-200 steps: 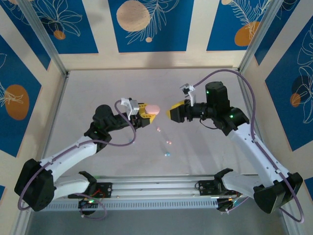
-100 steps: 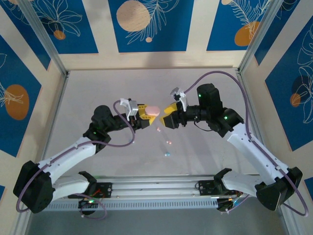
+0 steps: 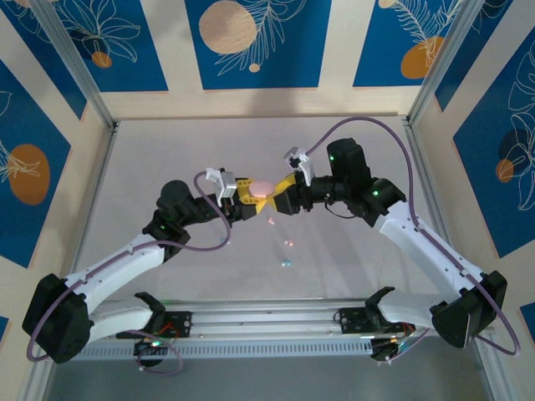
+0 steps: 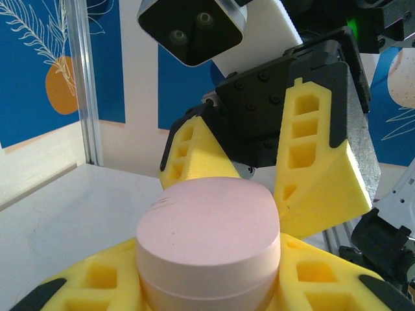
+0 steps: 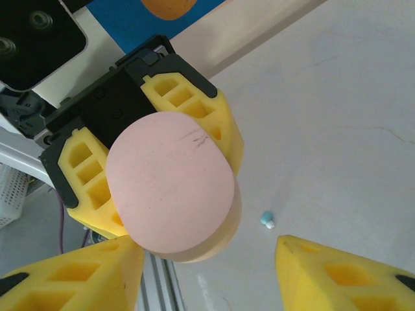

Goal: Insert wireless bluetooth earbuds into charging case

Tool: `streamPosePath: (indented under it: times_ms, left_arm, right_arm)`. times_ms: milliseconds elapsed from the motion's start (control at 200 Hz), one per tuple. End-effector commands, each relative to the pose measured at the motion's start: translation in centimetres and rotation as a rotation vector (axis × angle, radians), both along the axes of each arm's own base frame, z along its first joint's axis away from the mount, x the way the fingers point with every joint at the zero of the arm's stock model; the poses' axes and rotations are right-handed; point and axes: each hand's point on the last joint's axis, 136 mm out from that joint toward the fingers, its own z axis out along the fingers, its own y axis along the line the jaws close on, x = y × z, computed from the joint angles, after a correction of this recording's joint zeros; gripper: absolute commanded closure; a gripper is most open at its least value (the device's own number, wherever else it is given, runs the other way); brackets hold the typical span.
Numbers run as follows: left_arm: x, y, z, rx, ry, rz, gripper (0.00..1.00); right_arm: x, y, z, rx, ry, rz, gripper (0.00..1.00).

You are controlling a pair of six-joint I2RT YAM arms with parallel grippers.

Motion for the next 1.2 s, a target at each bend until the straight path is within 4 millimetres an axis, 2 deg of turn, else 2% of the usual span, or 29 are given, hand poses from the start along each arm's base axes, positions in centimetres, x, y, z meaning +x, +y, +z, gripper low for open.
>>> streamPosePath:
  times_ms: [0,215,490,655,845,1005,1196]
  left_arm:
    - [-1.9,-0.3,1.5,-0.020,-0.063,-0.081,0.72]
    - [-1.9,-0.4,1.5,-0.009,-0.069,-0.081,0.72]
    - [-1.8,-0.1,2.1,-0.035,-0.096,-0.057,0.72]
    - [-1.5,0.2,2.0,-0.038,-0.138,-0.020,0.72]
    - [-1.1,0.5,2.3,-0.044,-0.181,0.025,0.71]
    - [-0.8,0.4,2.5,-0.048,-0.192,0.035,0.71]
    - [-0.7,0.5,2.8,-0.060,-0.201,0.046,0.71]
  right_arm:
    - [1.7,-0.3,1.8,0.049,0.019,-0.050,0.45]
    - [2.3,-0.4,2.6,0.103,0.146,-0.043,0.45]
    - [3.6,-0.4,1.1,0.054,0.262,-0.116,0.44]
    - [3.5,-0.4,1.9,0.090,0.416,-0.148,0.42]
    - [1.8,-0.2,2.4,0.124,0.548,-0.115,0.42]
    - [0.8,-0.8,3.1,0.152,0.528,-0.119,0.41]
    - [-0.2,-1.2,2.8,0.159,0.556,-0.112,0.41]
